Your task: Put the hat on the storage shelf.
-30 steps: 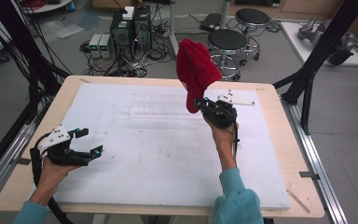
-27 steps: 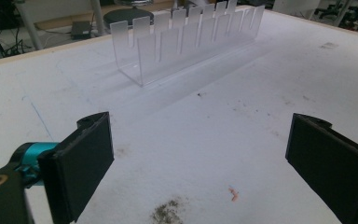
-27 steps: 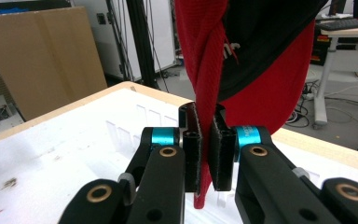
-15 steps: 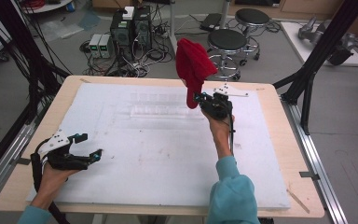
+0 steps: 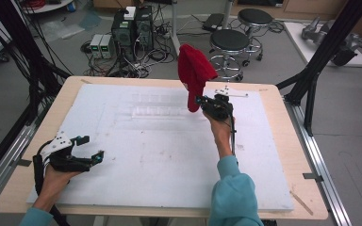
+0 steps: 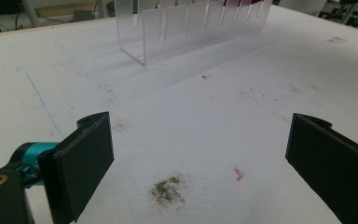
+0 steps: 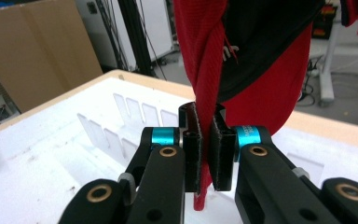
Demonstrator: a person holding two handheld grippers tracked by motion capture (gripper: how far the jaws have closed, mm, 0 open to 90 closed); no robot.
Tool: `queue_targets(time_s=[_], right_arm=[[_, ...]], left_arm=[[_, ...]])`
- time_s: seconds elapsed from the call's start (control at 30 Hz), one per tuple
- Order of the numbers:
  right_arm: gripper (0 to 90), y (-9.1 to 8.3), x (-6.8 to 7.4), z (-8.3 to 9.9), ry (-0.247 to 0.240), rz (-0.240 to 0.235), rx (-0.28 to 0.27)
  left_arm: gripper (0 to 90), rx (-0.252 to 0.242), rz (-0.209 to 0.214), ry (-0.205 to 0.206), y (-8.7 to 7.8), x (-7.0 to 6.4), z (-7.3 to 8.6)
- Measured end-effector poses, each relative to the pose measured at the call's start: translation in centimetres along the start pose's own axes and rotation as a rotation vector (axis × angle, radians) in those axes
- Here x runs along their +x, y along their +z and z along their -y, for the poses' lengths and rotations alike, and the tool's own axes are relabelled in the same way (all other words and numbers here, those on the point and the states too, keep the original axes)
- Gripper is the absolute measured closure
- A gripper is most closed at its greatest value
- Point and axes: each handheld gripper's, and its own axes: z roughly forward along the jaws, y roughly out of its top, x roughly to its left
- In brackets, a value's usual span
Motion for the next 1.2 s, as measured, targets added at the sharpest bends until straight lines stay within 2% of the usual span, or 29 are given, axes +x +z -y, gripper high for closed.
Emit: queue_targets(time_s=[0.13,0.23,0.53,0.63,0.73,0.97,1.03,1.07,1.1,1.17,1.2], right_arm=[[85.7,0.2,0.0,0.1,0.005,0.000,0.013],[85.7,0.1,-0.2,0.4,0.018,-0.001,0.048],[85.6,-0.1,0.4,0.6,-0.015,0.007,0.120],[85.5,-0.4,0.7,1.1,-0.035,0.016,0.151],[85.5,-0.7,0.9,1.6,-0.035,0.027,0.172],[84.1,-0.7,1.0,1.7,-0.037,0.038,0.177],[77.5,-0.8,1.1,1.7,-0.042,0.050,0.188],[77.5,-0.8,1.1,1.7,-0.042,0.050,0.188],[69.9,-0.8,1.2,1.7,-0.038,0.046,0.195],[66.4,-1.1,1.2,1.7,-0.039,0.040,0.205],[53.6,-1.8,1.5,1.6,-0.046,0.051,0.200]], left_arm=[[7.9,0.002,-0.003,-0.011,0.1,0.0,0.5],[7.9,0.001,-0.004,-0.019,0.1,0.1,0.7],[7.9,-0.016,-0.015,-0.023,0.1,0.0,0.9],[7.9,-0.019,-0.016,-0.017,0.1,-0.1,0.9],[7.9,-0.023,-0.021,-0.012,0.0,-0.1,0.9],[7.9,-0.035,-0.025,-0.025,-0.1,0.0,1.0],[7.9,-0.035,-0.026,-0.025,-0.1,0.0,1.0],[7.9,-0.037,-0.027,-0.027,-0.1,0.0,1.0],[7.9,-0.037,-0.027,-0.028,-0.1,0.0,1.0],[7.9,-0.036,-0.026,-0.029,-0.1,0.0,1.0],[7.9,-0.035,-0.026,-0.028,-0.1,0.0,1.0]])
